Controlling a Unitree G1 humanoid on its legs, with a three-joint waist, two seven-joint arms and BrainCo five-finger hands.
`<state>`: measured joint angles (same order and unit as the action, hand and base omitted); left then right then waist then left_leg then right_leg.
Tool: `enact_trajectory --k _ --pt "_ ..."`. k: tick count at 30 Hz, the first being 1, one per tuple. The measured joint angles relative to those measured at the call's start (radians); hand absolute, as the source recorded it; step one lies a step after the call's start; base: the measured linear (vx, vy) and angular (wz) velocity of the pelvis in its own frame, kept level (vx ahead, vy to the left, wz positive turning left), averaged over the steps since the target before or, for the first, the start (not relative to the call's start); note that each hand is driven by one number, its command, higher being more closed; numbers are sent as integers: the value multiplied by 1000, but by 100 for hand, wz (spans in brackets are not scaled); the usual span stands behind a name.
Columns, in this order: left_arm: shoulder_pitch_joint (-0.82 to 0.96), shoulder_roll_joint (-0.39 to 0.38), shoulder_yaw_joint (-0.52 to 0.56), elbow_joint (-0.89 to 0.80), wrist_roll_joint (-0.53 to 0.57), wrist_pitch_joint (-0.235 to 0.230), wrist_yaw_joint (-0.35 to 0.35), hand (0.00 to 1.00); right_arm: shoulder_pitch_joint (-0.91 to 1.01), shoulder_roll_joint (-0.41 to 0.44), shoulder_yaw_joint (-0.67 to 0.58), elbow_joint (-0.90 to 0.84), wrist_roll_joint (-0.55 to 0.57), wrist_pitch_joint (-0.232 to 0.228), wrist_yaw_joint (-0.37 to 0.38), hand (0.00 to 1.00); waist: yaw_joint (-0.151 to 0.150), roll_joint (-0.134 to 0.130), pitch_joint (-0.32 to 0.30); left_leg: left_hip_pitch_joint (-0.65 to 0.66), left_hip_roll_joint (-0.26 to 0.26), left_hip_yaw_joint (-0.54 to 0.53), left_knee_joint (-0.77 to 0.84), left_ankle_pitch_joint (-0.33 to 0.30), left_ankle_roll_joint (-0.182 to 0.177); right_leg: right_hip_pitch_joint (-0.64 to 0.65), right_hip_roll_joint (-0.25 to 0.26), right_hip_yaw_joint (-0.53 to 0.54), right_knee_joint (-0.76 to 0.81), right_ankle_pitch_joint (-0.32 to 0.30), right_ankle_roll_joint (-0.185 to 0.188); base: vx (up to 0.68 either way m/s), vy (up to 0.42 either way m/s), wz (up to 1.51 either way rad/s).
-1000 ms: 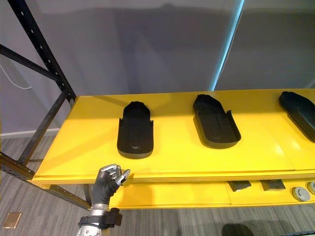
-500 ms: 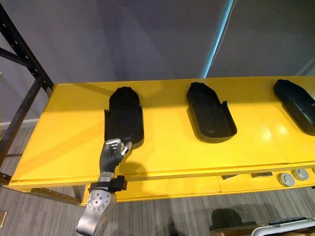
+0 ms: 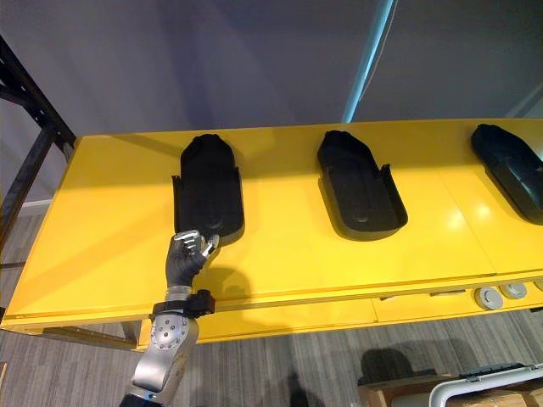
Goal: Walk over and take plastic housings, then place them on the shelf
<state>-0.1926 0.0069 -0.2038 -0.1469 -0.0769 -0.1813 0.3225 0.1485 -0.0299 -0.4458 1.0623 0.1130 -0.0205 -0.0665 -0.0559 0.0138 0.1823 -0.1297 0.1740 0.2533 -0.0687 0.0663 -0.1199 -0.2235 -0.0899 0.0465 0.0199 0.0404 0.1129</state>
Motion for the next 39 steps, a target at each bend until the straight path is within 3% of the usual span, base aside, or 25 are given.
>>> enact_trajectory --k 2,4,6,9,10,12,16,17,18,19,20,21,23,24,28,30,31,34,36,39 --pt "57 0 -46 -113 -3 -10 -4 0 3 5 -14 0 0 0 -1 0 3 0 0 39 2 7 9 -15 -2 45 1 2 -12 -1 0 37 10 -11" --pt "103 -1 -90 -186 -3 -46 -16 0 5 5 -12 -7 0 0 -1 0 24 0 0 85 14 34 56 -63 -12 89 7 33 -10 -9 3 40 14 -38" --pt "140 -16 -109 -225 -21 -73 -30 0 -1 -7 33 -32 0 0 -1 0 35 1 -2 78 42 -8 241 -174 -7 120 24 82 12 -23 0 27 5 -72" --pt "188 -46 -135 -227 -20 -89 -29 0 -19 -37 105 -57 4 1 -4 0 84 17 -34 33 51 -345 509 -320 4 99 91 223 76 -42 -6 -37 77 -155" --pt "206 -44 -160 -219 -17 -90 -30 0 -29 -43 121 -81 13 0 -5 0 87 37 -53 19 34 -505 598 -380 -28 68 129 280 118 -56 1 -122 272 -171" --pt "219 -43 -187 -180 -16 -86 -31 0 -37 -21 176 -132 46 -2 -9 0 84 36 -76 40 -36 -682 686 -447 -26 6 172 385 203 -79 23 -123 257 -167" --pt "215 -43 -185 -136 3 -65 -41 0 -17 28 179 -210 140 -22 -7 0 68 13 -76 106 -129 -676 687 -537 43 -57 179 562 259 -59 72 -145 341 -135" --pt "202 -43 -184 -134 4 -64 -43 0 -2 38 182 -242 158 -33 -7 0 71 6 -74 128 -149 -621 655 -572 93 -84 183 612 261 -30 82 -279 356 -219" --pt "187 -43 -175 -133 7 -62 -46 0 1 39 190 -258 156 -38 -7 0 73 -3 -69 146 -161 -538 622 -604 125 -130 188 558 263 47 66 -406 407 -234" --pt "184 -44 -164 -130 9 -61 -46 0 1 43 196 -260 155 -39 -4 0 78 -12 -64 150 -171 -478 622 -598 135 -145 182 499 237 116 38 -310 243 -274" --pt "181 -45 -154 -118 20 -57 -47 0 6 46 186 -263 152 -43 -2 0 91 -12 -65 159 -149 -357 585 -563 159 -126 158 335 101 250 -45 -411 258 -296" --pt "177 -46 -153 -117 24 -57 -47 0 10 52 173 -256 149 -41 -6 0 100 -26 -65 177 -143 -243 536 -529 166 -148 143 108 216 154 -72 -299 147 -278" --pt "156 -45 -157 -116 23 -52 -51 0 40 59 160 -248 157 -40 -9 0 80 -26 -59 188 -119 -162 495 -486 162 -143 129 -34 383 12 -119 -306 62 -175" --pt "149 -45 -157 -117 23 -52 -52 0 45 66 144 -249 148 -40 -12 0 74 -28 -64 194 -98 -112 465 -458 152 -130 118 -82 473 -65 -112 -269 -26 -119" --pt "146 -46 -144 -113 20 -51 -52 0 55 71 129 -201 94 -38 -12 0 82 -39 -100 209 -43 -20 390 -398 102 8 35 -150 543 -202 -83 -143 -167 -89" --pt "146 -48 -100 -68 17 -48 -53 0 57 88 92 -157 66 -30 -10 0 85 -81 -136 196 -36 9 387 -391 64 115 0 -159 360 -280 -61 -10 -304 -45" --pt "148 -49 -87 -38 17 -46 -53 0 55 91 74 -145 69 -29 -9 0 81 -80 -143 189 -36 7 387 -389 53 129 10 -173 312 -279 -86 49 -390 -14" --pt "175 -54 -19 147 19 -16 -75 0 34 59 29 -92 38 -18 -7 0 76 -27 -179 231 -26 -74 257 -339 61 221 93 -156 107 -167 -112 108 -239 -25" --pt "179 -54 67 278 19 -2 -89 0 15 51 9 -44 31 -14 -7 0 76 -22 -195 237 -19 -74 208 -312 60 245 122 -141 7 -112 -121 110 -87 -32" --pt "162 -52 207 662 20 44 -91 0 -1 34 -5 -16 14 1 -7 0 73 -17 -196 245 -17 -95 193 -289 39 264 131 -139 -40 -94 -122 100 -22 -8"
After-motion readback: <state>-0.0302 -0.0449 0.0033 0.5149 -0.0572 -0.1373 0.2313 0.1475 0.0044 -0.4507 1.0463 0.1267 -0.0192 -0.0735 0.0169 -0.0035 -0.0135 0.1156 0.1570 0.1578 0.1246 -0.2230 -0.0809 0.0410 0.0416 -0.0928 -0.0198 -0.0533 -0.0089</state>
